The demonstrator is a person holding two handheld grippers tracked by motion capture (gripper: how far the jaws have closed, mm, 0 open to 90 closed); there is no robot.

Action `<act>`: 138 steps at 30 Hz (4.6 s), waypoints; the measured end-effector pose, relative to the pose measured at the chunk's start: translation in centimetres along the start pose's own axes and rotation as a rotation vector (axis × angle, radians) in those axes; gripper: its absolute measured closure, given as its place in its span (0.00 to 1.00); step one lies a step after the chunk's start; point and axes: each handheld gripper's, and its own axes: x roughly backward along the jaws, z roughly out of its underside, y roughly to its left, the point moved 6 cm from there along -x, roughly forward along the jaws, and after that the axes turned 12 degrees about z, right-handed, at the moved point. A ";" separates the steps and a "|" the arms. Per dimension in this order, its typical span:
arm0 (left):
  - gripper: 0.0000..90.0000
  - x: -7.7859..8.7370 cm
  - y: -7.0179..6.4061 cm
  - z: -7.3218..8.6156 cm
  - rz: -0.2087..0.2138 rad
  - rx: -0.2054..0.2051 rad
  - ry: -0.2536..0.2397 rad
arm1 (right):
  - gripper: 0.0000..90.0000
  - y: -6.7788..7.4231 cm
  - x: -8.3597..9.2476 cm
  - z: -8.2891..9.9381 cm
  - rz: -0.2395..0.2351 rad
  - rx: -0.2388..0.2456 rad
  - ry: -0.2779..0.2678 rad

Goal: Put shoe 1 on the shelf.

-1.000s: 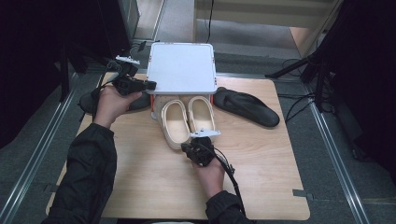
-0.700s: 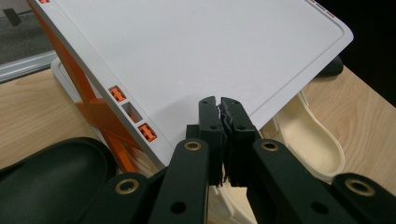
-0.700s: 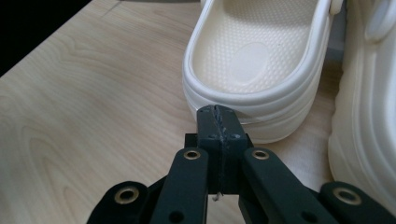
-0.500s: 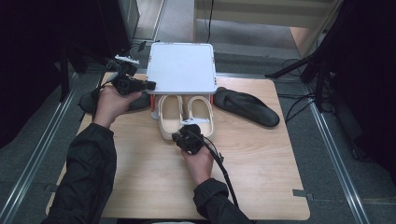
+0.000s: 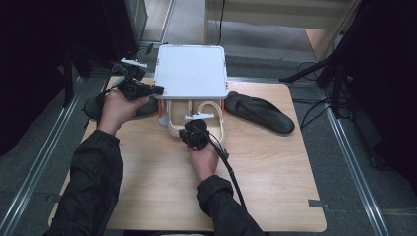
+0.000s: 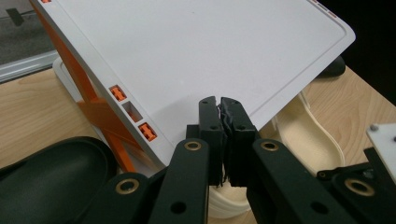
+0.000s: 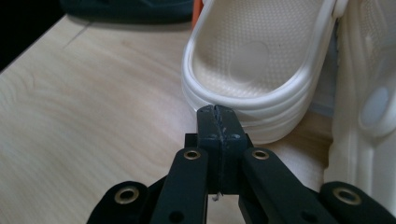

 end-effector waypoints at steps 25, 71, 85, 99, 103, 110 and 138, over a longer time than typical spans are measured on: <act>0.98 0.0 0.0 0.0 -0.003 -0.003 -0.003 | 1.00 -0.1 0.4 -1.7 -0.037 -0.047 -0.028; 0.98 0.0 -0.1 0.1 -0.007 -0.006 -0.009 | 1.00 -8.4 8.7 7.2 0.013 -0.021 -0.027; 0.98 -0.1 -0.1 0.1 -0.012 -0.009 -0.011 | 1.00 -8.8 6.8 5.5 0.042 -0.035 -0.010; 0.98 -0.1 -0.1 0.1 -0.012 -0.008 -0.012 | 1.00 -8.9 4.1 2.4 0.052 -0.023 0.007; 0.98 -0.1 -0.1 0.1 -0.012 -0.007 -0.014 | 1.00 -9.1 3.4 1.5 0.070 -0.026 0.006; 0.98 -0.1 -0.2 0.1 -0.011 -0.006 -0.012 | 1.00 -9.4 2.0 0.5 0.080 -0.069 -0.002; 0.49 3.4 0.1 -0.4 -0.032 0.067 -0.087 | 0.71 -8.4 6.1 1.6 -0.044 -0.046 -0.045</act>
